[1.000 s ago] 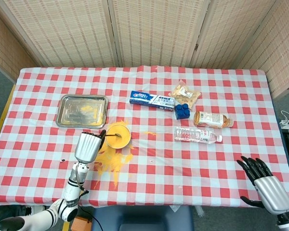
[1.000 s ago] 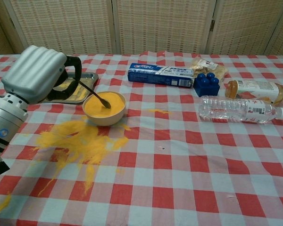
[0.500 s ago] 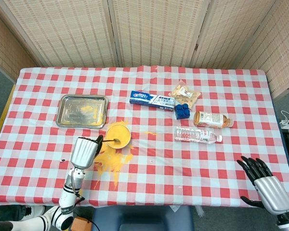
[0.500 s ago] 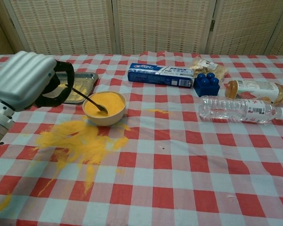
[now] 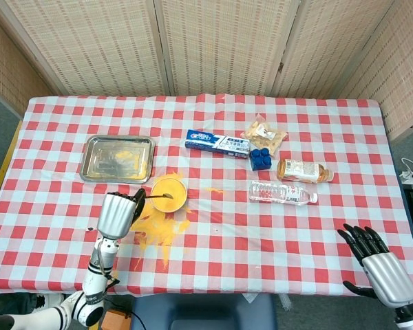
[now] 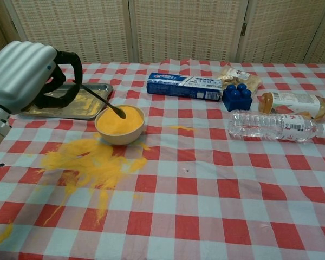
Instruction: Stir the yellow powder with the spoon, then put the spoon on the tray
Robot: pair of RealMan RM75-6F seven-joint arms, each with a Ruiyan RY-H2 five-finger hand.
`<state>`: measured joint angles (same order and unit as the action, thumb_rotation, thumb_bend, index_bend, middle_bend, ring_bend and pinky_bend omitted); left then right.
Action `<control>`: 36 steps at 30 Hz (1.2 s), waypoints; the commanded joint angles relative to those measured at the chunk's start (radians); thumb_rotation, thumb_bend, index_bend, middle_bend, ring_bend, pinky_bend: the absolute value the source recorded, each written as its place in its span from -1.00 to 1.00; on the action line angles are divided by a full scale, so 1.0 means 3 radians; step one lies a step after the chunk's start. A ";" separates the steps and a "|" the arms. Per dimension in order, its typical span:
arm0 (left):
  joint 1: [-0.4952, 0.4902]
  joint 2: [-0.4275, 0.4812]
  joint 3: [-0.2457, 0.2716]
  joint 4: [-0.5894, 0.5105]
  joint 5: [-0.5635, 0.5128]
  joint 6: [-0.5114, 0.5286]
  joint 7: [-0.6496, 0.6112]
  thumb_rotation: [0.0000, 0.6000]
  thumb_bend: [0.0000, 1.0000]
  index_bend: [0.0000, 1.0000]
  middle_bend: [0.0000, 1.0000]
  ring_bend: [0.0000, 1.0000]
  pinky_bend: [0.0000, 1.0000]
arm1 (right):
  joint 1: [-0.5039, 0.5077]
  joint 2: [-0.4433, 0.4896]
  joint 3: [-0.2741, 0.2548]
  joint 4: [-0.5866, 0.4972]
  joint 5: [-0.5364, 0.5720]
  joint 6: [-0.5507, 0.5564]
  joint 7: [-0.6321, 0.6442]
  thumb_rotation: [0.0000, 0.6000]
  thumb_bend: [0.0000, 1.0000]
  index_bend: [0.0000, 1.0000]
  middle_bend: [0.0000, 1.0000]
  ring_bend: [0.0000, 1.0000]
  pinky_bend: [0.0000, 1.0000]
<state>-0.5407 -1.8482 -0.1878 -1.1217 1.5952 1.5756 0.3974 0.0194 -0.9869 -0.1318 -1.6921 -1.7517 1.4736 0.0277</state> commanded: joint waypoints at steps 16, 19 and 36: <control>-0.0694 -0.0209 -0.0887 0.1334 -0.0839 -0.0874 -0.0959 1.00 0.66 0.69 1.00 1.00 1.00 | -0.0020 -0.0016 0.0089 -0.0001 0.0193 0.0006 -0.0025 1.00 -0.96 -1.00 -1.00 -1.00 -1.00; -0.0854 -0.0322 -0.0944 0.1825 -0.1002 -0.1207 -0.1149 1.00 0.66 0.69 1.00 1.00 1.00 | -0.0002 -0.0043 0.0125 0.0000 0.0288 -0.0056 -0.0082 1.00 -0.96 -1.00 -1.00 -1.00 -1.00; -0.1180 -0.0612 -0.0881 0.3071 -0.1335 -0.2335 -0.1558 1.00 0.15 -0.94 1.00 1.00 1.00 | 0.0058 -0.0099 0.0212 -0.0038 0.0536 -0.0240 -0.0236 1.00 -0.96 -1.00 -1.00 -1.00 -1.00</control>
<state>-0.8899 -2.0298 -0.4534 -0.2017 1.2010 0.8824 -0.0696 0.0361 -1.0159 -0.0682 -1.7027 -1.5912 1.4026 -0.0424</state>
